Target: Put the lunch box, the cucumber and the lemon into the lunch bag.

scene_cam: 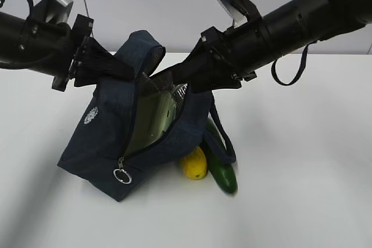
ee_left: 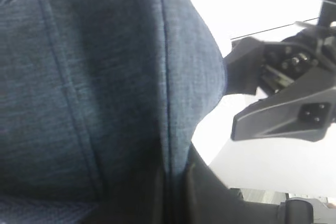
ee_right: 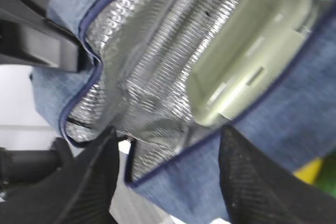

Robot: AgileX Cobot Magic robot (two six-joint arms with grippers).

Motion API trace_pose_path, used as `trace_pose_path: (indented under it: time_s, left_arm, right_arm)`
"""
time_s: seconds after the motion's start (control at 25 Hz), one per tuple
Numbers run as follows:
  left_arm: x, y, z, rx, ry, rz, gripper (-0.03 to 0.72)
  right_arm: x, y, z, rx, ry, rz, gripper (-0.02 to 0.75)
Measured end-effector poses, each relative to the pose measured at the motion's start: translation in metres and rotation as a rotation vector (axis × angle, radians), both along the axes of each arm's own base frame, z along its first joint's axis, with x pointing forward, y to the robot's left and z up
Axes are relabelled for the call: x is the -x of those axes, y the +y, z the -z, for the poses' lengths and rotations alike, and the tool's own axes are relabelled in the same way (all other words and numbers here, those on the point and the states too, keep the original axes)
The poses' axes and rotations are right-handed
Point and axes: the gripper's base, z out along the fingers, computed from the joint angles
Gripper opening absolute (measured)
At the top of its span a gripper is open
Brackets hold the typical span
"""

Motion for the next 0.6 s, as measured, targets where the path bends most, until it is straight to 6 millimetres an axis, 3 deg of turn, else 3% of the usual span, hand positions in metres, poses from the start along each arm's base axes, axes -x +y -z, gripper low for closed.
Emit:
trace_pose_path:
  time_s: [0.4, 0.6]
  left_arm:
    - [0.0, 0.005, 0.007, -0.073, 0.101, -0.055, 0.001]
    - [-0.001, 0.018, 0.01, -0.096, 0.163, -0.101, 0.001]
  right_arm:
    - [0.005, -0.013, -0.021, 0.224, 0.0, -0.036, 0.45]
    - [0.007, -0.019, -0.021, 0.323, 0.029, -0.041, 0.451]
